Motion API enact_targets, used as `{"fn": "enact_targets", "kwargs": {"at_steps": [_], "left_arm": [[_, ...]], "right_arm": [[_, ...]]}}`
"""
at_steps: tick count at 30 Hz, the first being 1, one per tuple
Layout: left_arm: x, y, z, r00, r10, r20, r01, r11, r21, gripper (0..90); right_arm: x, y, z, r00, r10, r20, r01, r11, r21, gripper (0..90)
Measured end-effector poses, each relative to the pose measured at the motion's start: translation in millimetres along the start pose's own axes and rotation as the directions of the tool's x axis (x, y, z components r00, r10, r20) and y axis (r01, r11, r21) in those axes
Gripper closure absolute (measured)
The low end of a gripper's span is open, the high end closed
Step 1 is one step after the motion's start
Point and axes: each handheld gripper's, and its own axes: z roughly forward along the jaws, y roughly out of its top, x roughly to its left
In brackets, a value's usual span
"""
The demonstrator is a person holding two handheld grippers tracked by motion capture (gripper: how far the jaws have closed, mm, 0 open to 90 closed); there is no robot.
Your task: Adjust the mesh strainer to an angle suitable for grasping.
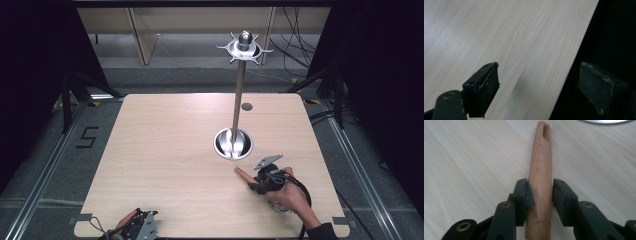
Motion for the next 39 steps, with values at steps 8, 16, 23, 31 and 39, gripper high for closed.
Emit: {"fn": "enact_targets", "kwargs": {"at_steps": [8,16,23,31,39], "left_arm": [[0.9,0.1,-0.4,0.9992,0.016,0.037,-0.016,0.9999,0.005,16.3],[0.2,0.1,-1.1,0.9996,0.017,0.023,-0.017,0.9998,0.007,16.3],[-0.1,0.0,-1.6,0.9994,0.019,0.028,-0.019,0.9998,-0.001,16.4],[-0.2,0.0,-1.7,0.9993,0.023,0.029,-0.023,0.9997,-0.003,16.4],[-0.2,0.0,-1.4,0.9994,0.021,0.028,-0.021,0.9998,-0.002,16.3]], "right_arm": [[5.7,-6.0,-7.1,0.9996,-0.021,0.018,0.02,0.998,0.064,66.4],[5.5,-5.1,-6.4,0.9979,-0.065,0.002,0.065,0.997,0.05,70.9],[8.7,-4.5,-11.1,0.9971,-0.076,0.002,0.076,0.997,0.023,71.3],[2.2,-5.5,-26.5,0.9994,-0.032,0.012,0.033,0.994,-0.103,71.5],[-3.5,-3.4,-39.3,0.9997,-0.015,-0.016,0.012,0.978,-0.207,71.6]]}}
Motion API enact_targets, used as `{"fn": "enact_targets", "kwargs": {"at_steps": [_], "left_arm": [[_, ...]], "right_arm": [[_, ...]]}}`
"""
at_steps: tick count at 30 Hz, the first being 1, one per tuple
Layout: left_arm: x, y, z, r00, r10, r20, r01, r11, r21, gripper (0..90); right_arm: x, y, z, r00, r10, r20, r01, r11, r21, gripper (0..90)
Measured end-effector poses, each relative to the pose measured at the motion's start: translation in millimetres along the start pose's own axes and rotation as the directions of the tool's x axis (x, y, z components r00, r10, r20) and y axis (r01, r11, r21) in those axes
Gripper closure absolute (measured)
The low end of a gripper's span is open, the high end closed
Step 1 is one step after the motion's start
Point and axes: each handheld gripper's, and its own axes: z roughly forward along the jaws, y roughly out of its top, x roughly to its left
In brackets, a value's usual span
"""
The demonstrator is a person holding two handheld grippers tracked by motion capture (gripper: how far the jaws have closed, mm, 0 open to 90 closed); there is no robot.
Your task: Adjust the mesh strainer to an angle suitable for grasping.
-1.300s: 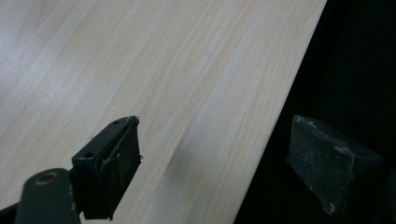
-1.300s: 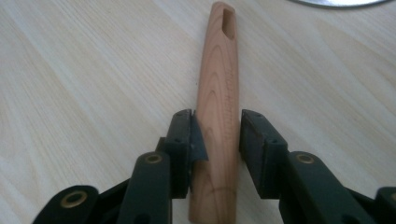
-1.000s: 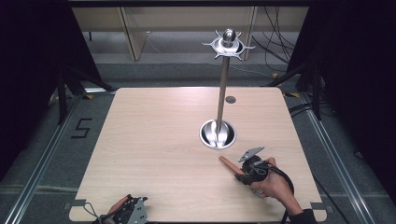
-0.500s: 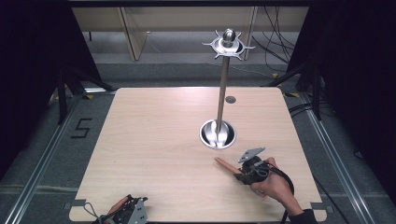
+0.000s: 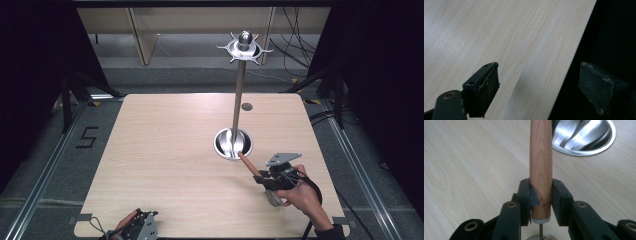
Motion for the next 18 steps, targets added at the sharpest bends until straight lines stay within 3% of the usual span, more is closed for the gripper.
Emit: {"fn": "enact_targets", "kwargs": {"at_steps": [1,2,4,6,12,13,14,18], "left_arm": [[-0.3,0.0,0.1,1.0,-0.002,-0.002,0.002,1.0,-0.003,16.3],[-1.0,-0.2,0.8,0.9999,-0.009,-0.007,0.009,0.9999,-0.013,16.3],[-0.6,-0.4,0.9,0.9999,-0.007,-0.008,0.007,0.9999,-0.009,16.4],[-0.6,-0.1,0.6,0.9999,-0.007,-0.007,0.007,0.9999,-0.01,16.4],[-0.4,0.1,-0.2,1.0,0.0,-0.002,0.0,1.0,-0.004,16.4],[-1.8,0.0,1.0,0.9997,-0.022,-0.011,0.022,0.9994,-0.025,16.4],[-0.4,0.2,-0.4,1.0,0.0,-0.003,0.0,1.0,-0.008,16.4],[-0.5,0.5,-0.9,1.0,-0.003,-0.003,0.003,1.0,-0.009,16.4]], "right_arm": [[-1.2,0.8,-2.2,0.9999,-0.011,0.005,0.011,1.0,0.0,71.5],[-0.1,2.3,-6.8,0.9996,0.015,0.023,-0.015,1.0,-0.006,71.5],[-0.9,3.1,-6.7,0.9995,0.023,0.022,-0.022,0.998,-0.065,71.5],[-2.2,4.8,-11.0,0.9998,0.018,0.006,-0.017,0.999,-0.042,71.5],[-3.2,7.6,-15.6,0.9999,0.012,0.011,-0.011,0.996,-0.083,71.6],[-2.7,7.9,-17.2,0.9997,0.021,0.013,-0.02,0.996,-0.086,71.6],[-2.8,8.6,-18.3,0.9997,0.025,0.005,-0.025,0.996,-0.086,71.5],[-3.9,12.8,-23.0,0.9996,0.026,0.006,-0.026,0.993,-0.119,71.5]]}}
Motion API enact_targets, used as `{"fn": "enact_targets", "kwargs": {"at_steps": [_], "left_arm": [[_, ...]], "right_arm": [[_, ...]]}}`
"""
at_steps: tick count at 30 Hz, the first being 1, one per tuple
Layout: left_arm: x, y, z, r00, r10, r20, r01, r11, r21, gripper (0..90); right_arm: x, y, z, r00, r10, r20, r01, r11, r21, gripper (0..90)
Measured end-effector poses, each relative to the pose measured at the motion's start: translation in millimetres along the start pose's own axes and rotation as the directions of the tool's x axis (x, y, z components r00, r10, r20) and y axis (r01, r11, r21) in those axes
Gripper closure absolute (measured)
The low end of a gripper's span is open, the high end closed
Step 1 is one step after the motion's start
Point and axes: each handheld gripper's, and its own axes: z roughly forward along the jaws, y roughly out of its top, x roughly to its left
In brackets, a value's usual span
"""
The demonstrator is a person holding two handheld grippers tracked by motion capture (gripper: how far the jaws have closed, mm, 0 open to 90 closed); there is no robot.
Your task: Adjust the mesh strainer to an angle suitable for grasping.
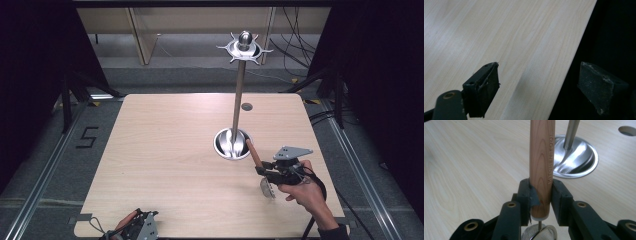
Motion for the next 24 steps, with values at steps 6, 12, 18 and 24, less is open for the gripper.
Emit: {"fn": "enact_targets", "kwargs": {"at_steps": [6,12,18,24], "left_arm": [[0.5,0.3,-0.5,1.0,0.006,-0.006,-0.006,0.9999,0.013,16.4],[-0.1,-0.3,1.3,0.9996,-0.018,-0.023,0.018,0.9998,-0.009,16.5],[0.6,-0.7,1.6,0.9997,-0.022,-0.013,0.021,0.9997,-0.01,16.5],[1.1,-1.3,2.3,0.999,-0.029,-0.033,0.029,0.9995,-0.011,16.5]], "right_arm": [[-3.2,8.9,-9.7,0.9997,-0.008,0.023,0.009,0.998,-0.055,71.5],[-8.8,20.8,-20.3,0.9979,0.016,0.063,-0.01,0.994,-0.106,71.5],[-16.0,36.6,-31.2,0.9958,0.013,0.09,0.002,0.985,-0.172,71.5],[-26.5,55.0,-42.8,0.9918,0.022,0.126,0.008,0.972,-0.234,71.5]]}}
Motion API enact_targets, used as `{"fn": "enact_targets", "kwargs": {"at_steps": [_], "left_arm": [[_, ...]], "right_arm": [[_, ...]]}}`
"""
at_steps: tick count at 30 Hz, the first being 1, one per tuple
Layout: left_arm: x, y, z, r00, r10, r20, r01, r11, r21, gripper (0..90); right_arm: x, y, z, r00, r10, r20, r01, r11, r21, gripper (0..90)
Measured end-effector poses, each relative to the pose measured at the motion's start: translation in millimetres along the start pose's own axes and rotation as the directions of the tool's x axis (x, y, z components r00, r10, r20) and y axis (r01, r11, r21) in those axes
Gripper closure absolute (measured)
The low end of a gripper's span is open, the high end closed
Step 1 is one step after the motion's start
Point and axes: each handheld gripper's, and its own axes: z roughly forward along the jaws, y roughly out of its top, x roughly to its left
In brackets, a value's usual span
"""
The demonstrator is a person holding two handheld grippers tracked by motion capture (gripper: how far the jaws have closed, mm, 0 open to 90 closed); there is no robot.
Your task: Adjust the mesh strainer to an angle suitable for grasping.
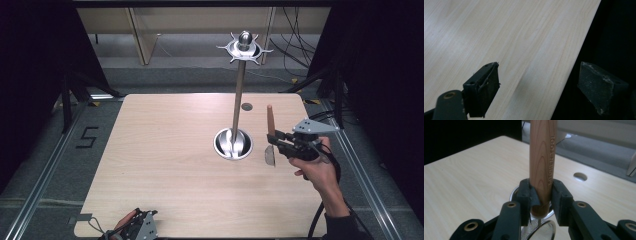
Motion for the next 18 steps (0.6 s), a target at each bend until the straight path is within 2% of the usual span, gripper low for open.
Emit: {"fn": "enact_targets", "kwargs": {"at_steps": [1,3,5,8,13,14,15,16,17,18], "left_arm": [[0.2,0.1,-0.2,1.0,-0.001,-0.001,0.001,1.0,0.001,16.5],[0.0,0.2,-0.8,0.9999,-0.004,0.015,0.004,1.0,-0.001,16.5],[0.0,0.0,-0.7,0.9999,-0.001,0.015,0.001,1.0,0.001,16.6],[-0.2,0.0,0.1,1.0,-0.005,-0.004,0.005,1.0,-0.004,16.6],[0.1,0.1,-0.8,0.9999,0.001,0.012,-0.001,1.0,0.002,16.6],[-0.1,0.0,-0.9,0.9999,0.001,0.015,-0.001,1.0,0.003,16.5],[-0.1,0.0,-1.0,0.9999,0.001,0.015,-0.001,1.0,0.002,16.6],[-0.2,-0.2,0.2,1.0,0.0,-0.002,0.0,1.0,0.0,16.5],[0.1,-0.1,-0.7,1.0,0.004,0.007,-0.004,1.0,0.005,16.5],[0.2,-0.1,-1.0,0.9999,0.003,0.014,-0.003,1.0,0.004,16.5]], "right_arm": [[-3.1,7.0,-1.3,0.9996,0.005,0.026,-0.005,1.0,-0.03,71.5],[-5.3,9.5,-2.1,0.9996,-0.006,0.026,0.007,0.999,-0.034,71.5],[-7.1,14.4,-1.9,0.9994,0.008,0.033,-0.006,0.998,-0.054,71.5],[-11.8,21.6,0.7,0.999,0.017,0.042,-0.014,0.997,-0.079,71.5],[-14.8,28.0,4.6,0.9989,0.015,0.044,-0.011,0.996,-0.093,71.5],[-15.2,29.7,4.2,0.9983,0.013,0.057,-0.008,0.996,-0.089,71.5],[-15.3,30.5,5.8,0.998,0.02,0.06,-0.014,0.994,-0.108,71.5],[-16.3,32.7,5.3,0.9982,0.016,0.057,-0.011,0.995,-0.1,71.5],[-16.1,34.7,5.3,0.9982,0.036,0.048,-0.031,0.995,-0.092,71.5],[-17.7,36.2,5.8,0.998,0.027,0.056,-0.021,0.994,-0.106,71.5]]}}
